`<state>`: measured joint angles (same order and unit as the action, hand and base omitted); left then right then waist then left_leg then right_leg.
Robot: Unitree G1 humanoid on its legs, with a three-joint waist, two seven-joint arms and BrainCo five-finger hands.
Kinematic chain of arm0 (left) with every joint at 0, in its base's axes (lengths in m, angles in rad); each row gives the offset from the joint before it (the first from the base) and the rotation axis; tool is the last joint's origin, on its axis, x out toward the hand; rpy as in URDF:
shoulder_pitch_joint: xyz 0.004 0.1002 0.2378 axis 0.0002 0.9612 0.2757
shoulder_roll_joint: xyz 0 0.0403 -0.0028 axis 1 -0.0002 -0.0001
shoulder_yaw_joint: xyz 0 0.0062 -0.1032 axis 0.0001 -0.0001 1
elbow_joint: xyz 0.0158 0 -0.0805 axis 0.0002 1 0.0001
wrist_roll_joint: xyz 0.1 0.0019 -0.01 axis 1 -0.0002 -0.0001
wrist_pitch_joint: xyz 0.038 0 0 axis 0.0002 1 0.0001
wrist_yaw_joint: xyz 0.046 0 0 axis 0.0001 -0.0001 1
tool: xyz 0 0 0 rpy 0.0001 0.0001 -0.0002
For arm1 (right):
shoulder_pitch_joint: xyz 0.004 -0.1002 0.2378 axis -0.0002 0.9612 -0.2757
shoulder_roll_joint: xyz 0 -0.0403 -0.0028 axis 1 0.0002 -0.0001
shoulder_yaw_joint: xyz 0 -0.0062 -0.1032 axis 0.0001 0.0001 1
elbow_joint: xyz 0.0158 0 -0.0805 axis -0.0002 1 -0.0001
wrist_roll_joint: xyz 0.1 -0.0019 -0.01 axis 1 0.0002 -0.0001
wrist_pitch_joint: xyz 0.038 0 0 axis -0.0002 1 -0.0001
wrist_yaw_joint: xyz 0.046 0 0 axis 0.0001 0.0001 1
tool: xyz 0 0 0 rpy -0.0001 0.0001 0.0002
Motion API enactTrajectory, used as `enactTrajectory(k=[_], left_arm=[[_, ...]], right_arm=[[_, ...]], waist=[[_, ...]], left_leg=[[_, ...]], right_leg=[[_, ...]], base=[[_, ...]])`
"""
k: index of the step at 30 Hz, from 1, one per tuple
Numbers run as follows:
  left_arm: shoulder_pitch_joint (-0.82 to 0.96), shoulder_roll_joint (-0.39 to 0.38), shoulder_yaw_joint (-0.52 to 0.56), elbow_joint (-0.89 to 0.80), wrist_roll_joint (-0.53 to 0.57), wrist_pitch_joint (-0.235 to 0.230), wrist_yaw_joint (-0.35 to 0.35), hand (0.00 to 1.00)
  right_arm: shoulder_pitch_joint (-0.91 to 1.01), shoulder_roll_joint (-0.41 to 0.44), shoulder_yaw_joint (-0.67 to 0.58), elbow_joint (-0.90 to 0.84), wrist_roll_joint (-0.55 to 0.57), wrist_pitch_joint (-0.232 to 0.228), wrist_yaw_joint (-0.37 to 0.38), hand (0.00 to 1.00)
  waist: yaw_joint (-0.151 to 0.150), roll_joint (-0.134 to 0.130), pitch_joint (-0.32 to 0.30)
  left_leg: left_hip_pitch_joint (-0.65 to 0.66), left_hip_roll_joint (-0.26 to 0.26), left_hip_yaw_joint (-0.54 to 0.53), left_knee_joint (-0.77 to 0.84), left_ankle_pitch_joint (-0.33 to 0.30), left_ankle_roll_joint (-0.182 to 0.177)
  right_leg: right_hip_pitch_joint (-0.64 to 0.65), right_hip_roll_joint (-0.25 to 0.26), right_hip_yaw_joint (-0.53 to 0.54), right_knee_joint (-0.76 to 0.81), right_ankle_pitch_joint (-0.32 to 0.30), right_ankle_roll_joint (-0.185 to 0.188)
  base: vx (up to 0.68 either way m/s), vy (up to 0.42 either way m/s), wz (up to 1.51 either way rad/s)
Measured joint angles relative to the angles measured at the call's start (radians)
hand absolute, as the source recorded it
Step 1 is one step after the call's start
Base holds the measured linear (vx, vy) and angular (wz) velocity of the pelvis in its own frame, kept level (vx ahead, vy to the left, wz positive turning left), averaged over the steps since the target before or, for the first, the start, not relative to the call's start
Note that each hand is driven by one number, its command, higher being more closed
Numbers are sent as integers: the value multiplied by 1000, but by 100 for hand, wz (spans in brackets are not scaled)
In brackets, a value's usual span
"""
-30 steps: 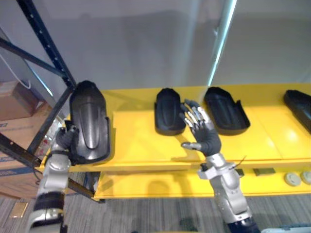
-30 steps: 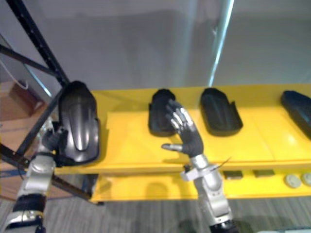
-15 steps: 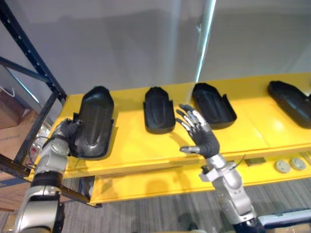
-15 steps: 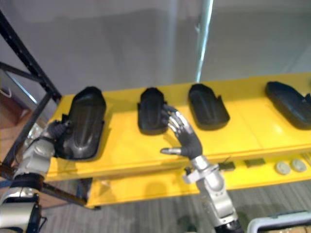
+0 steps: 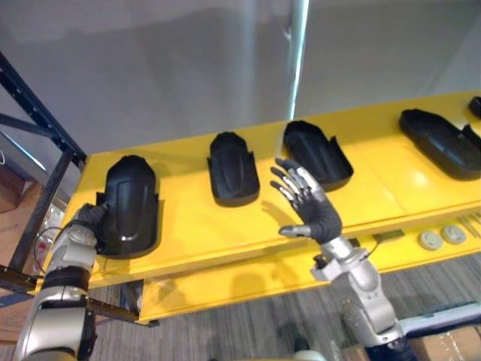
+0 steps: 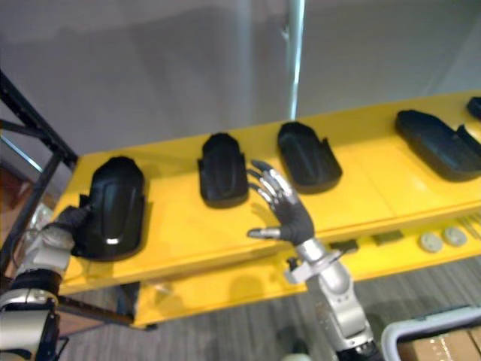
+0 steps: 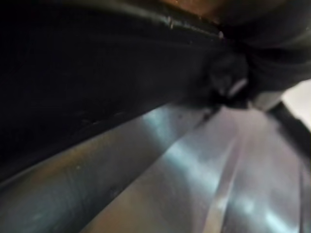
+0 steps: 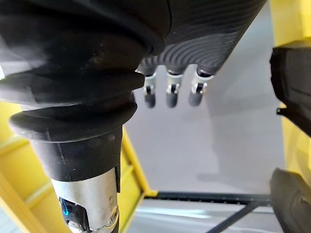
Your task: Walk over and take plastic housings, then place them on the shelf
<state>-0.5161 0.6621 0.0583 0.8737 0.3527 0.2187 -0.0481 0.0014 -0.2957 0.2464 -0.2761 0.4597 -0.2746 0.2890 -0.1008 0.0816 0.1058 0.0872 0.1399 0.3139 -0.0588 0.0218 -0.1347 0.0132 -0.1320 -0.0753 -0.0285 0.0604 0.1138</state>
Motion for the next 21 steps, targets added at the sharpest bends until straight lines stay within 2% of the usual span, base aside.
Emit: enactTrajectory(k=[3, 8, 9, 17, 19, 21], left_arm=[[-17, 0, 1, 15, -2, -1, -4, 100], [-17, 0, 1, 15, -3, -10, -4, 100], [-17, 0, 1, 15, -3, -11, -4, 0], [-17, 1, 2, 41, -40, 4, -2, 0], [-17, 1, 2, 42, -40, 7, 6, 0], [-17, 1, 3, 47, -41, 32, 40, 0]], right_arm=[[0, -2, 0, 0, 2, 1, 0, 0], [0, -5, -7, 0, 4, 12, 2, 0], [0, -5, -10, 0, 7, 12, 2, 0], [1, -16, -34, -4, 22, 16, 21, 0], [6, -21, -41, -17, 28, 16, 22, 0], [15, -24, -41, -30, 29, 16, 21, 0]], waist=[[0, 7, 23], [-3, 10, 24], [-7, 12, 27], [-25, 34, 71], [-26, 37, 73], [-26, 39, 74]], left_leg=[[0, 2, 0, 1, 0, 0], [0, 9, 2, 1, 0, 0], [0, 9, 2, 1, 0, 0], [1, 16, 18, 37, -18, -2], [0, 16, 19, 37, -18, -1], [0, 17, 18, 37, -18, -1]], right_leg=[[-1, 2, 1, 2, 0, 0], [-2, 8, 1, 3, -3, -4], [-3, 8, 1, 5, -3, -5], [-13, 11, 23, 35, -13, -8], [-14, 11, 23, 35, -13, -8], [-14, 11, 22, 35, -14, -8]], base=[[0, 0, 0], [0, 0, 0], [0, 0, 0], [-21, 3, -8], [-8, 1, -2], [0, 0, 0]])
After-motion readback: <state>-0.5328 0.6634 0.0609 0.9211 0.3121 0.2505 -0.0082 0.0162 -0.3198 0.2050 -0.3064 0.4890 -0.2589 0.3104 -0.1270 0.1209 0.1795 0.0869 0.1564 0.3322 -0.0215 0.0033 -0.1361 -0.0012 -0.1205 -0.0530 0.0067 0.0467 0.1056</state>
